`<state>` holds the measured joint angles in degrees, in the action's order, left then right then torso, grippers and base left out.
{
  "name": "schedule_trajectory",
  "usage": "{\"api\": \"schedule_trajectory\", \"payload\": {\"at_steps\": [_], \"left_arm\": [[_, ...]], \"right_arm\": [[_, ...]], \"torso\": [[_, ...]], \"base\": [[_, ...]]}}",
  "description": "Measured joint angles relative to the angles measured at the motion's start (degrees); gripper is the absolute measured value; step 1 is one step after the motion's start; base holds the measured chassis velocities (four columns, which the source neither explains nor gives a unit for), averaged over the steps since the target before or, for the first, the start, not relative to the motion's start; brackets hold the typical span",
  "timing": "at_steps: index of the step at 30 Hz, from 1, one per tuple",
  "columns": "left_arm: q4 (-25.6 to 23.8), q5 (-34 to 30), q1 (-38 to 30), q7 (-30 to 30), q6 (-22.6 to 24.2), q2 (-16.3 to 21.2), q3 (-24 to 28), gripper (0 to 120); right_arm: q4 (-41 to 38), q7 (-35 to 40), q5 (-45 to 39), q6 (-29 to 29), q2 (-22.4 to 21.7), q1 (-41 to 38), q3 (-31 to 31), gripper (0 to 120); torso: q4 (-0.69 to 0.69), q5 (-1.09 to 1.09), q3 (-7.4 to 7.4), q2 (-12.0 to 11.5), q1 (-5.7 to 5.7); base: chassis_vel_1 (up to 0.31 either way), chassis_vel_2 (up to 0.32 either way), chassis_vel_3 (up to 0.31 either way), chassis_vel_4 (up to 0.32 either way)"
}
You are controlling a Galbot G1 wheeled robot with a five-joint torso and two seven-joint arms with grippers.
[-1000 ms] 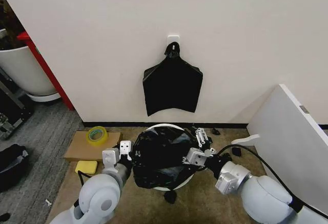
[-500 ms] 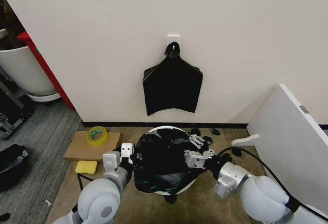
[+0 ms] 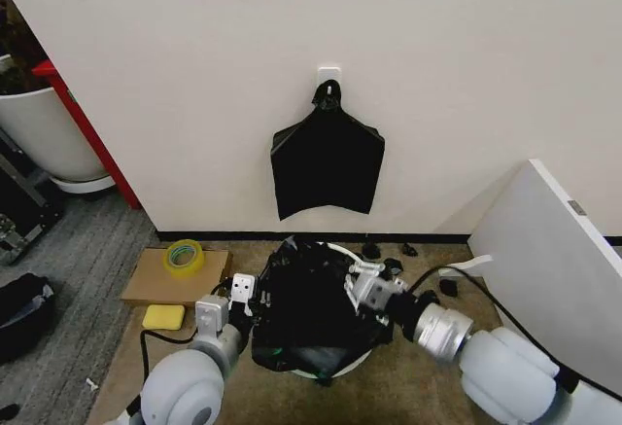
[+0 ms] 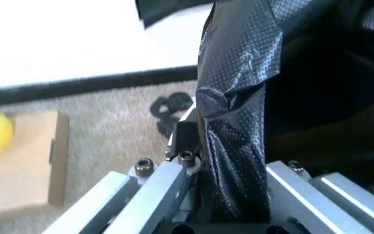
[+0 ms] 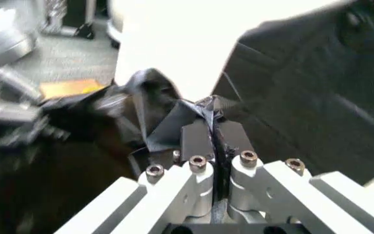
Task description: Place the garbage bag over the trash bin.
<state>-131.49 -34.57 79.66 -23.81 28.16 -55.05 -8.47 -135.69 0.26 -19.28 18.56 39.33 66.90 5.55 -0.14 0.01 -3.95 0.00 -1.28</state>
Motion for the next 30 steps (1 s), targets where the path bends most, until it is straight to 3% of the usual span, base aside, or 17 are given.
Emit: {"api": "schedule_trajectory", "payload": {"at_steps": [8,12,16,21,27,30], "left_arm": [[-0.1,14.0,3.9,7.4,-7.0,0.9,-0.7,1],[-0.3,19.2,6.0,10.6,-10.7,1.2,-1.8,1],[-0.8,22.9,7.7,12.7,-14.5,1.4,-2.9,1],[-0.8,22.7,8.0,12.4,-15.6,1.0,-4.2,1],[-0.6,21.2,8.2,11.0,-15.9,0.5,-4.9,1],[-0.5,19.6,8.4,10.0,-15.4,0.0,-5.1,1]], "right_arm": [[2.0,11.1,-22.3,8.2,0.7,-5.7,0.9,0],[4.9,13.5,-27.9,10.9,0.6,-7.5,0.9,0],[8.3,13.0,-28.3,12.7,-0.2,-7.4,0.7,0],[10.0,10.2,-26.8,12.8,-1.7,-5.8,0.8,0],[9.6,7.0,-32.6,12.2,-3.1,-4.8,3.3,0],[8.2,7.1,-35.3,10.8,-2.8,-4.3,5.0,12]], "torso": [[0.0,0.0,0.0,0.0,0.0],[0.01,0.0,0.0,0.0,0.0],[0.0,0.01,0.0,0.0,-0.01],[0.0,0.01,0.0,0.0,-0.01],[-0.01,0.0,0.0,0.0,-0.01],[0.0,0.01,0.0,0.0,-0.01]], "base": [[0.0,0.0,0.0,0.0],[0.0,0.0,0.0,0.0],[0.0,0.0,0.0,0.0],[0.0,0.0,0.0,0.0],[0.0,0.0,0.0,0.0],[0.0,0.0,0.0,0.0]]}}
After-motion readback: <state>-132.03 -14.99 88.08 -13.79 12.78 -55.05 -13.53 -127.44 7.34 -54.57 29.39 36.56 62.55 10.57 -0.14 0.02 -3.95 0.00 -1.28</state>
